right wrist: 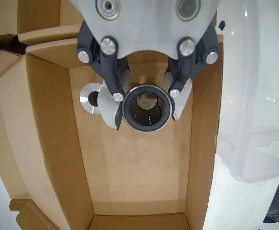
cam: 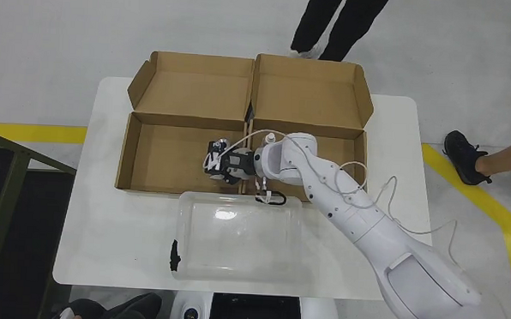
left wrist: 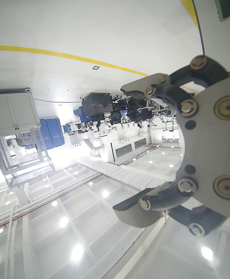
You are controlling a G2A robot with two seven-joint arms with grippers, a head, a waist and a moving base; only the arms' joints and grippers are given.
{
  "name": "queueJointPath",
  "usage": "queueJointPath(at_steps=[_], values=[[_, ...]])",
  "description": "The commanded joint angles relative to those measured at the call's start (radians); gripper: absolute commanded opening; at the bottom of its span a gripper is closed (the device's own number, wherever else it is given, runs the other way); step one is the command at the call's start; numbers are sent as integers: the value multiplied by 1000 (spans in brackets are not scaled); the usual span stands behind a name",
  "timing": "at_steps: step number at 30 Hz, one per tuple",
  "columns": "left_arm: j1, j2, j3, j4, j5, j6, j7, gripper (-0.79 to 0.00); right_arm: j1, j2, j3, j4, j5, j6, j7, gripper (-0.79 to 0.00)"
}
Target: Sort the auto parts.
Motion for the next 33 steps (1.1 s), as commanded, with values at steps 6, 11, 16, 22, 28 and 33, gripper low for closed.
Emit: queueJointPath(at_steps=[6, 11, 16, 22, 28, 33], values=[[0, 0, 0, 0, 0, 0, 0, 0, 0, 0, 14, -11, -13, -11, 1, -400], [0, 0, 0, 0, 0, 0, 0, 0, -5, 7, 36, -44, -19, -22, 8, -243], [0, 0, 0, 0, 0, 0, 0, 0, -16, 15, 63, -85, -18, -28, 1, -234], [0, 0, 0, 0, 0, 0, 0, 0, -33, 27, 103, -163, -11, -31, -8, -271], [0, 0, 0, 0, 0, 0, 0, 0, -70, 45, 157, -265, 2, -35, -13, -277], [0, 0, 0, 0, 0, 0, 0, 0, -129, 68, 218, -376, -1, -38, -11, -274]])
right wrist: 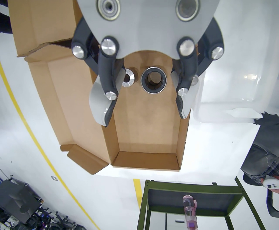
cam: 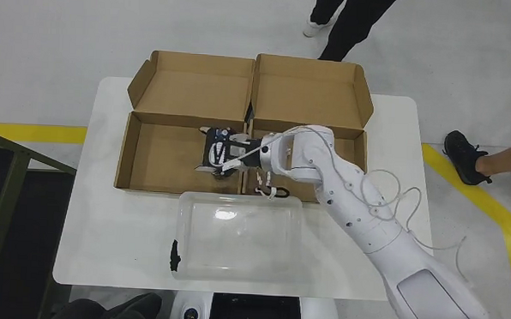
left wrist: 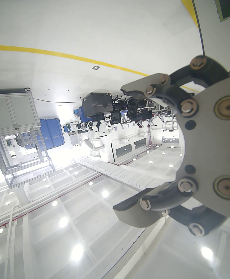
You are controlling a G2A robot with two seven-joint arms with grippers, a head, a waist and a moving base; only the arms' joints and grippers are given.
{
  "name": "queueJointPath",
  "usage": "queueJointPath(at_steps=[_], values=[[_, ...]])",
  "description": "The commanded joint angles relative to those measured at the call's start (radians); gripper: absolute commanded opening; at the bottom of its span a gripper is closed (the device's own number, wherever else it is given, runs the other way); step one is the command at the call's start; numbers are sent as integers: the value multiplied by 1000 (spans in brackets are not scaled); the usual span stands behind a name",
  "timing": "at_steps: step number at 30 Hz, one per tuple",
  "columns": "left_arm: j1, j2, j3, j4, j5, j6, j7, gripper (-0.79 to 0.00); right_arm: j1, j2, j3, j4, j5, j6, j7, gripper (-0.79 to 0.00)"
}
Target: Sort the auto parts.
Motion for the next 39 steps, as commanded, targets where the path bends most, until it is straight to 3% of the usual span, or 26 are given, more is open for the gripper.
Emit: queueJointPath(at_steps=[1, 12, 21, 26, 39], values=[[0, 0, 0, 0, 0, 0, 0, 0, -29, 11, 29, -47, 1, -6, 1, -268], [0, 0, 0, 0, 0, 0, 0, 0, -252, 78, 218, -301, 0, -32, 26, -243], [0, 0, 0, 0, 0, 0, 0, 0, -474, 122, 368, -454, -41, -16, -26, -222], [0, 0, 0, 0, 0, 0, 0, 0, -592, 142, 446, -502, -85, 6, -97, -249], [0, 0, 0, 0, 0, 0, 0, 0, -850, 170, 598, -539, -206, 179, -372, -215]])
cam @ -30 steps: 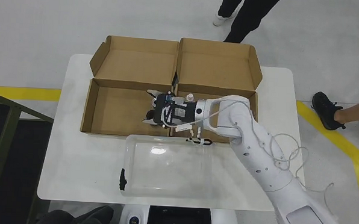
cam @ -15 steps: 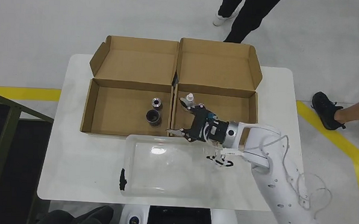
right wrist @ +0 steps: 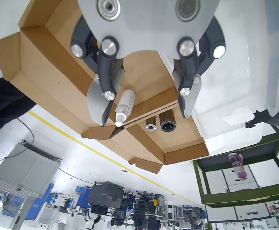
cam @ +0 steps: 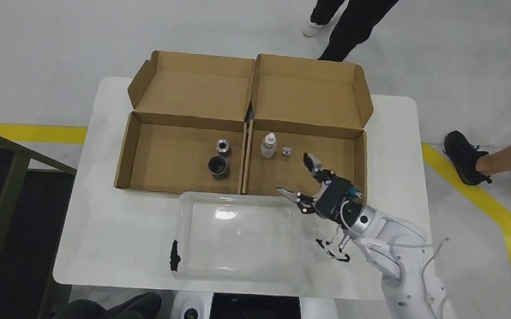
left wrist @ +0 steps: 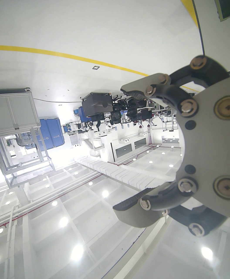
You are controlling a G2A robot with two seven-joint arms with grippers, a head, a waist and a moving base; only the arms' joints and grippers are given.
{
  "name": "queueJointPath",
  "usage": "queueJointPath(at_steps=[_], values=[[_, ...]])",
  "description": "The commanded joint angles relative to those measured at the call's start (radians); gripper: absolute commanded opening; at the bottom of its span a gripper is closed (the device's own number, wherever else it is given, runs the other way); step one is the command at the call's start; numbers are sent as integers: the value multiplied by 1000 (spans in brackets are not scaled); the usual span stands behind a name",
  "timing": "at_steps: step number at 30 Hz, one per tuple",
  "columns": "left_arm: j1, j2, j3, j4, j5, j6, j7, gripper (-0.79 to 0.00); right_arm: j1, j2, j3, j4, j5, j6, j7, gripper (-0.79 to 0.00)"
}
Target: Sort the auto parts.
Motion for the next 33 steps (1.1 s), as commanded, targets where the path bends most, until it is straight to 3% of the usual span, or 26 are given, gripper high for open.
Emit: queueJointPath(at_steps=[1, 6, 14, 18, 20, 33], values=[[0, 0, 0, 0, 0, 0, 0, 0, -33, 3, 22, 1, -10, 38, -41, -215], [0, 0, 0, 0, 0, 0, 0, 0, -108, 8, 77, -8, -37, 128, -129, -135], [0, 0, 0, 0, 0, 0, 0, 0, -212, 17, 156, -27, -32, 175, -217, -117], [0, 0, 0, 0, 0, 0, 0, 0, -250, 21, 186, -29, -29, 190, -247, -68], [0, 0, 0, 0, 0, 0, 0, 0, -260, 23, 195, -30, -37, 197, -259, 0], [0, 0, 0, 0, 0, 0, 0, -1, -280, 25, 208, -14, -30, 227, -295, -1]])
